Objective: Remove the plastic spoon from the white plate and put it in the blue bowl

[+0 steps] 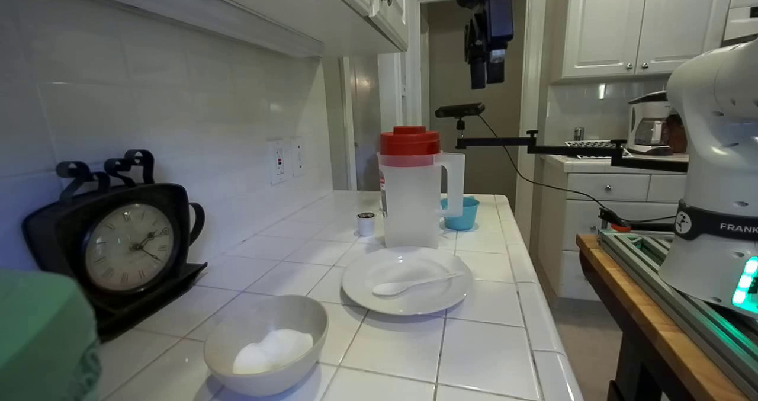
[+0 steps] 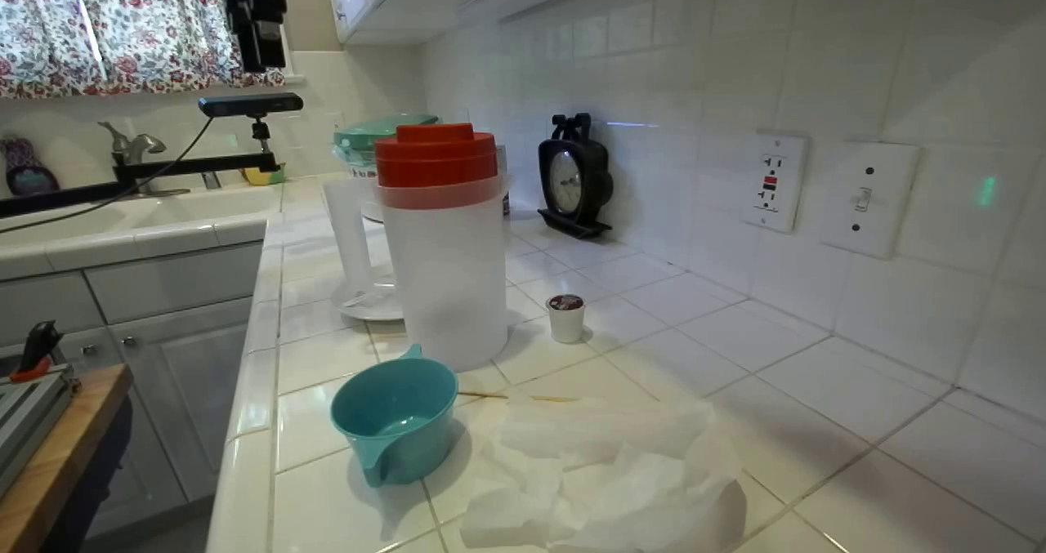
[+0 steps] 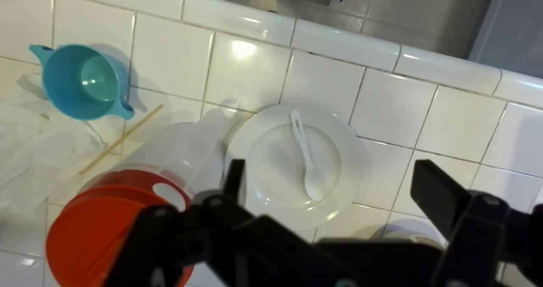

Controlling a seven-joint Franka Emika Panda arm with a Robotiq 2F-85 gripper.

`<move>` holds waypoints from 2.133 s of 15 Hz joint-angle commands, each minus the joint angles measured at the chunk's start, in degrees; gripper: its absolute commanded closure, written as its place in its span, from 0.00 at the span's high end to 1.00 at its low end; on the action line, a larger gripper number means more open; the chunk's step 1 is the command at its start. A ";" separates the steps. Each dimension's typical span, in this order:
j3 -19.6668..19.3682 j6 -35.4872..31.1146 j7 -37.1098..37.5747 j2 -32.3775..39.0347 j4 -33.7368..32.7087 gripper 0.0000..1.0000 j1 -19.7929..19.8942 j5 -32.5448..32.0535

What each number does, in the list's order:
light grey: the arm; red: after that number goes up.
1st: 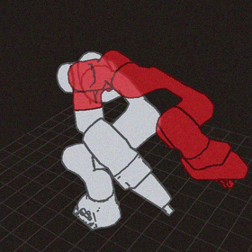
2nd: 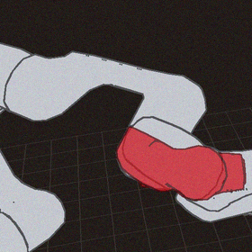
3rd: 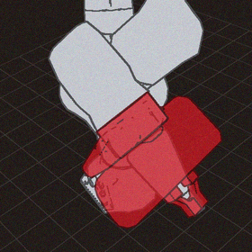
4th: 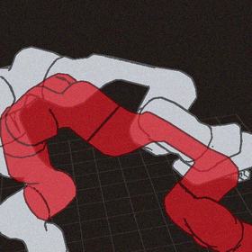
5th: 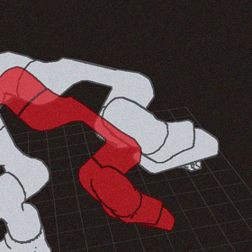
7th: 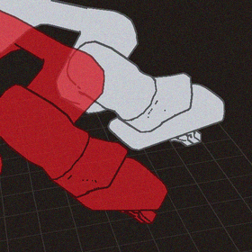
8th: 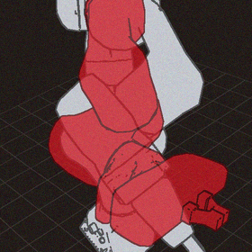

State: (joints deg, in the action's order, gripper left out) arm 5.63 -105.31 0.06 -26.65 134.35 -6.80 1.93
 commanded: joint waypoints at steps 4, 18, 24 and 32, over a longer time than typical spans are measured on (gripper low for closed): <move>0.11 0.14 -0.02 0.03 -0.12 1.00 0.12 0.04; 1.30 -3.43 2.40 3.79 -0.60 1.00 -0.51 1.83; 5.30 -11.49 6.71 13.86 -1.85 1.00 -1.95 1.21; 3.99 -16.73 1.95 23.36 -1.50 1.00 -1.63 -0.88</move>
State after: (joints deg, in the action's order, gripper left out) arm 10.07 -120.31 2.96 -5.81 133.91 -8.47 2.54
